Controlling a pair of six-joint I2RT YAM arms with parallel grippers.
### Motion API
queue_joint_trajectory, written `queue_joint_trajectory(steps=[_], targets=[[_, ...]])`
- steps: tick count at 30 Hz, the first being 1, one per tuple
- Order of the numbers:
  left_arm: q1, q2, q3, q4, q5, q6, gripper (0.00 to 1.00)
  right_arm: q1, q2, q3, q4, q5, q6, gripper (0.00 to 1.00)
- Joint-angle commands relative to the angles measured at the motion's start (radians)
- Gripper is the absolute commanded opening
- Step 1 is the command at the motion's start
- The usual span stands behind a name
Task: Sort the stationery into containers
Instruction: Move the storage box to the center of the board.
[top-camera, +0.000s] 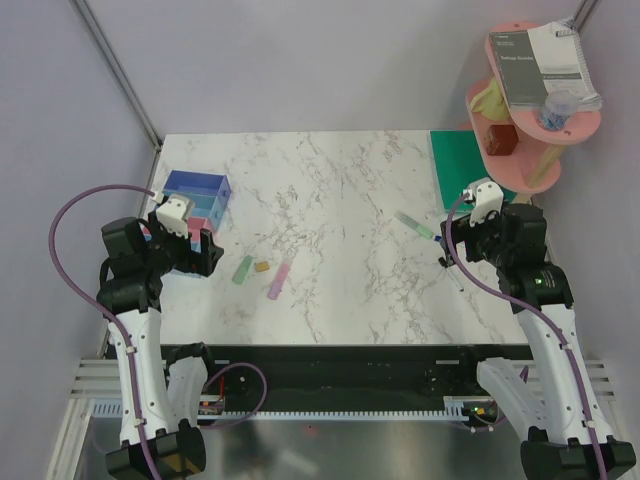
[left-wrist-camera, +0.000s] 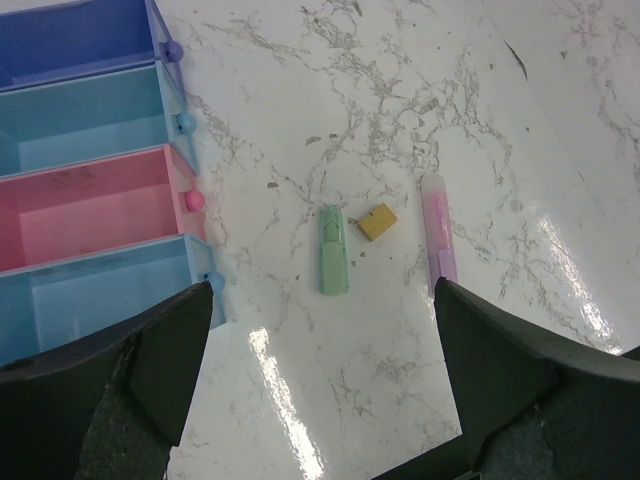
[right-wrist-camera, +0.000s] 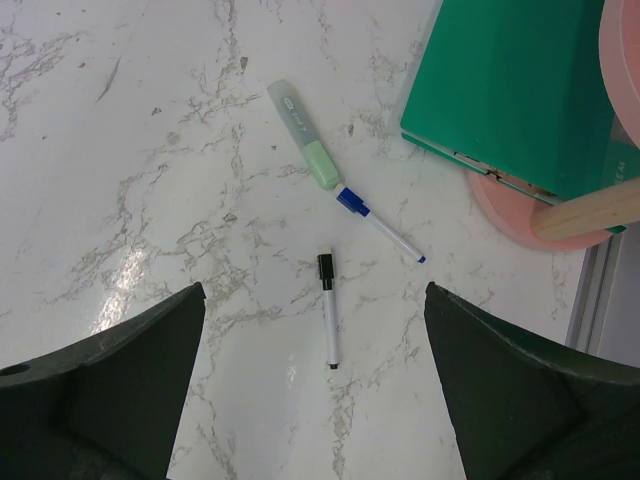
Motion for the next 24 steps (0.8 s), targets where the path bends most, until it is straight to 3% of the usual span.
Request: queue_joint_trajectory(steps=[1, 8, 14, 18, 24], targets=[[0.007, -0.007, 0.034, 0.044, 0.013, -0.003, 0.98, 0.0, -0.011, -0.004, 0.039, -0.005, -0.011, 0.98], [0.007, -0.002, 0.02, 0.082, -0.04, -0.069, 0.97, 0.0, -0.028, -0.015, 0.047, -0.012, -0.07, 0.98], [0.007, 0.022, -0.027, 0.195, -0.18, -0.34, 0.93, 0.002, -0.036, -0.024, 0.056, -0.005, -0.12, 0.98], [0.005, 0.114, -0.017, 0.251, -0.252, -0.511, 0.89, 0.002, -0.021, -0.003, 0.048, -0.017, -0.12, 0.98], [0.005, 0.335, 0.025, 0.37, -0.316, -0.6, 0.88, 0.002, -0.014, 0.023, 0.025, -0.025, -0.121, 0.98]])
